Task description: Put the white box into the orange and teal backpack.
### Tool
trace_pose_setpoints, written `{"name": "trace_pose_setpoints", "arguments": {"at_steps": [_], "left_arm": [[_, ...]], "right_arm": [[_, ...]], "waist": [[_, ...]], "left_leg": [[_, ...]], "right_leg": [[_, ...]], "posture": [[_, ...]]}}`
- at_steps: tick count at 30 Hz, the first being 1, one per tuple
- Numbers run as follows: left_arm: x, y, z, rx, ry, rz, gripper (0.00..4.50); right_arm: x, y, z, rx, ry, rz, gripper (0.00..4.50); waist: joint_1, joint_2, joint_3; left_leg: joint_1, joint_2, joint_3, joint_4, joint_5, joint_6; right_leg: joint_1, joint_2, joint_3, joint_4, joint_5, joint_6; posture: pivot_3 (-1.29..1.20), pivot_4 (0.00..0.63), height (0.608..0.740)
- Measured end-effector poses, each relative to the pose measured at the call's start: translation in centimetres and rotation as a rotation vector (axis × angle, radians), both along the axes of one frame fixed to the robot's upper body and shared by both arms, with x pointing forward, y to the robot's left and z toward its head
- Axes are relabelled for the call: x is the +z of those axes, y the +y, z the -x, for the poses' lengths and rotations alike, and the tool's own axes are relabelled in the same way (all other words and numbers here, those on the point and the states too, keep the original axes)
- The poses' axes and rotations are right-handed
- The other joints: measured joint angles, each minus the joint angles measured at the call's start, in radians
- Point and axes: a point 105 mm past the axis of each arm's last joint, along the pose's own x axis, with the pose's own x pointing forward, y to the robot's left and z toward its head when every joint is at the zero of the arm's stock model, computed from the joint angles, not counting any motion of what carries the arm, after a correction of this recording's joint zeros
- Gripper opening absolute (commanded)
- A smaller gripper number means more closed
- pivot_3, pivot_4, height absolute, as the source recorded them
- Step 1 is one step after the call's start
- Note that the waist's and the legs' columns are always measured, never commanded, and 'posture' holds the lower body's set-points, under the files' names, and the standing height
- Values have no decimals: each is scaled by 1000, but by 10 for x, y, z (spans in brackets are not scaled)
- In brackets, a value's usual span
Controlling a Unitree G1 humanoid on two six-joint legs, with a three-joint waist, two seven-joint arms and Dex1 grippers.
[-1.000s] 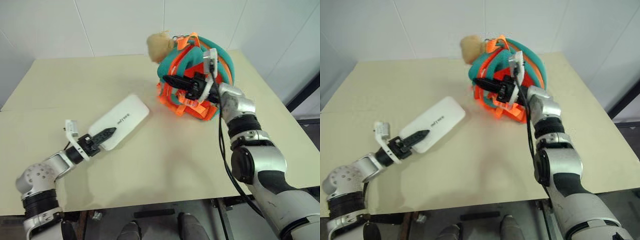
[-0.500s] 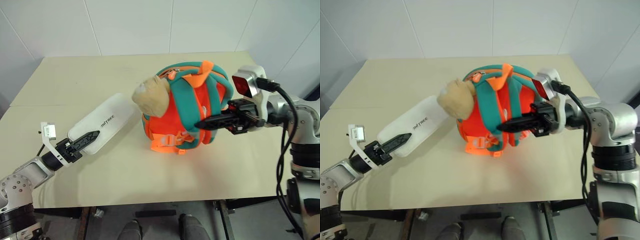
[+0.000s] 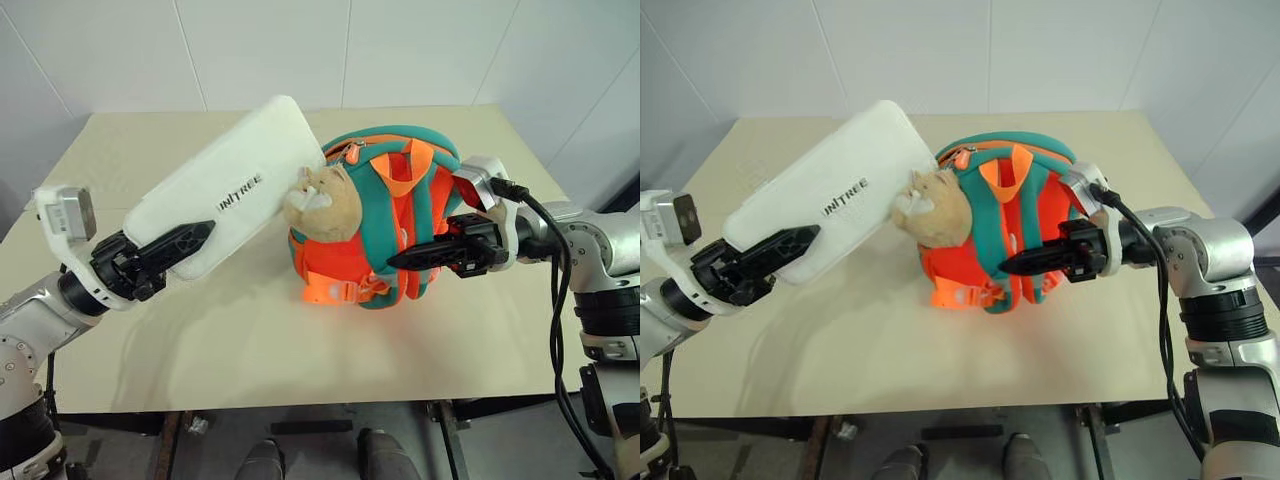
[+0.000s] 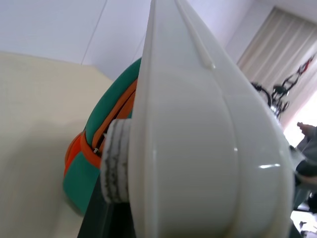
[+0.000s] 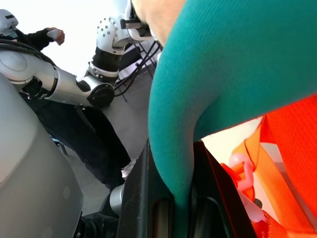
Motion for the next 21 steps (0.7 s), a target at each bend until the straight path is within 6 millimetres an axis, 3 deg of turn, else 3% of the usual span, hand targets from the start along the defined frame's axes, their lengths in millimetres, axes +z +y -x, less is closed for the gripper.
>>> {"name": "trace_pose_setpoints", "arguments": {"at_steps": [5, 10, 15, 21], "left_arm": [[0, -4, -14, -12, -82, -102, 1299], [10, 3, -35, 15, -114, -44, 1299], [18, 5, -40, -16, -132, -21, 1299], [5, 0, -34, -122, -149, -210, 1299]], "right_arm": [[-7, 1, 4, 4, 17, 5, 39], [-9, -3, 13, 8, 14, 17, 39], [-10, -9, 17, -6, 17, 25, 39], [-12, -8, 17, -18, 18, 28, 39]], "waist": [[6, 0, 0], [5, 0, 0], [0, 0, 0], [3, -1, 0]], "left_leg": [[0, 0, 0, 0, 0, 0], [-1, 0, 0, 0, 0, 0], [-1, 0, 0, -1, -1, 1], [-2, 0, 0, 0, -1, 1]], "right_leg": [[1, 0, 0, -1, 0, 0], [1, 0, 0, -1, 0, 0], [0, 0, 0, -2, 0, 1], [0, 0, 0, -2, 0, 1]], "posture": [[0, 150, 740], [0, 150, 740], [0, 150, 740], [0, 150, 740]]}}
